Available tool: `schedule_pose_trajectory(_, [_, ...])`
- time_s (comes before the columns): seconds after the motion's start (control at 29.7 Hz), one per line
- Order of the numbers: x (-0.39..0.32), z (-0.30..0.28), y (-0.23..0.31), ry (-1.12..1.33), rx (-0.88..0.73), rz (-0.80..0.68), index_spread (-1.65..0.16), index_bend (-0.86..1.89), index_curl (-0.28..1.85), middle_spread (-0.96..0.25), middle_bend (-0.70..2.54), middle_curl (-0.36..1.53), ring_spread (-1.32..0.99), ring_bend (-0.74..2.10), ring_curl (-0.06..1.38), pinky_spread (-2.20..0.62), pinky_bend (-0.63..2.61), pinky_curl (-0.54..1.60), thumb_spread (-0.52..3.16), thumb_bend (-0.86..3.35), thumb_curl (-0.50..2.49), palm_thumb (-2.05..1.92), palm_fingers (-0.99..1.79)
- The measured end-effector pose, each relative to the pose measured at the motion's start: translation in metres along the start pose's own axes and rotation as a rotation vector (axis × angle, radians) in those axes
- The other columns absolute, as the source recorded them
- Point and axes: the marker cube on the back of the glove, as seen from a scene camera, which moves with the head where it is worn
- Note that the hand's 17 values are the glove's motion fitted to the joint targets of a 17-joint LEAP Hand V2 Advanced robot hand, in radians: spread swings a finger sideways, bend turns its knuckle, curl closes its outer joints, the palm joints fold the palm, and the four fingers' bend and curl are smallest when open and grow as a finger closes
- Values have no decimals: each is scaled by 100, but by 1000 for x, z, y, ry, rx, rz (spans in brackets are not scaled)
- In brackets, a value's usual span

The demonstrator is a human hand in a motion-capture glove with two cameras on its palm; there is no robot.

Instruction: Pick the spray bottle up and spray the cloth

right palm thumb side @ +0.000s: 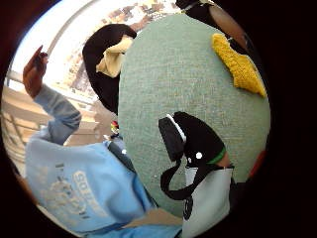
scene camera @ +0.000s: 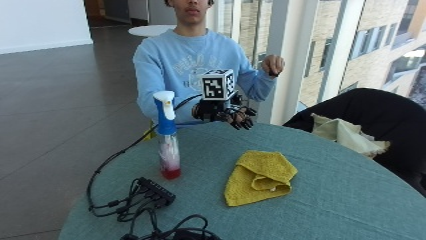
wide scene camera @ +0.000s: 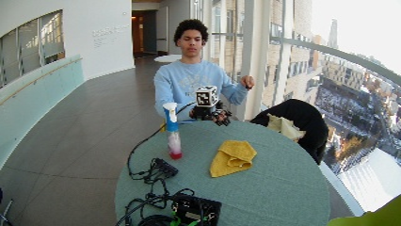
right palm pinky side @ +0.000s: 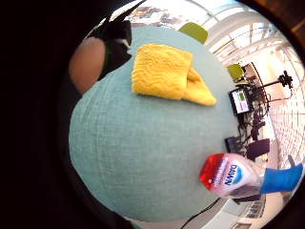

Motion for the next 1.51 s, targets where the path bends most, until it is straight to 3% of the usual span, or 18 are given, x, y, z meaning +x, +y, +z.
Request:
schedule_pose_trajectory(0.34, [5,3,-14,-18,-42,22,-39,10,11,-10,46,22,-3,46,22,18,34,19,85,26,13,49,62])
schedule_pose_trajectory(0.84, [15,-2,-2,-23,-57,72,-44,12,16,-12,43,30,-4,44,26,21,33,26,108,18,19,55,59])
schedule_pose_trajectory(1.25, [19,-20,74,-15,79,127,-42,13,20,-12,42,34,-6,45,28,18,27,28,113,11,22,59,70])
schedule_pose_trajectory(1.51, [31,-18,136,-81,187,243,-40,11,21,-11,42,36,-7,47,31,17,24,29,113,6,23,60,76])
